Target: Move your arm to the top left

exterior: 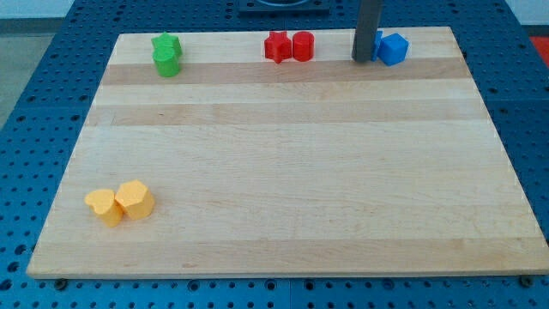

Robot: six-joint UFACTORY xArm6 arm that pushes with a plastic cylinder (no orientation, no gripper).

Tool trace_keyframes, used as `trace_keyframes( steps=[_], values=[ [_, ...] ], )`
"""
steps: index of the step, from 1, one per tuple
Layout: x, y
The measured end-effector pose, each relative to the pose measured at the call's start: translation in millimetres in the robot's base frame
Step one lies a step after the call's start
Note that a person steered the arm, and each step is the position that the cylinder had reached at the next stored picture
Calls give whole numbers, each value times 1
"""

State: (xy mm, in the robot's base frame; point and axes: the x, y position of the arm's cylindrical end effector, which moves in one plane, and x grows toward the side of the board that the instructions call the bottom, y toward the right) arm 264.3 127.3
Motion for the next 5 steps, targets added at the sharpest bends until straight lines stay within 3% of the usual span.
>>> trace_keyframes(
  steps=[2, 4, 5],
  values=[
    [10, -19],
    [67, -146],
    [67, -236]
  ],
)
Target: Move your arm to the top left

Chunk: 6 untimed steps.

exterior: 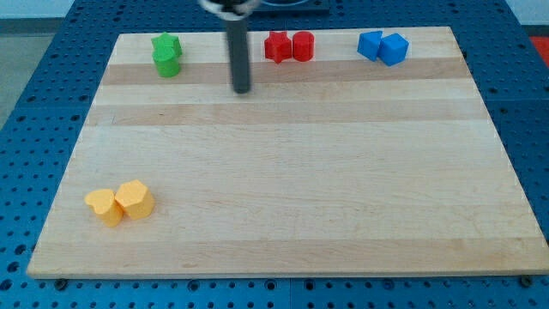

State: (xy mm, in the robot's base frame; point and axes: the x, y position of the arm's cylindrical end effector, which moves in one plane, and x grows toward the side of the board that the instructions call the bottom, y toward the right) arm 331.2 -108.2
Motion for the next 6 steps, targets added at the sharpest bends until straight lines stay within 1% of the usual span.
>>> trace_keyframes(
  steps=[2, 3, 4, 5, 6],
  values=[
    [0, -171],
    [-4, -197],
    [-34, -196],
    [-78, -193],
    [-110, -175]
  ],
)
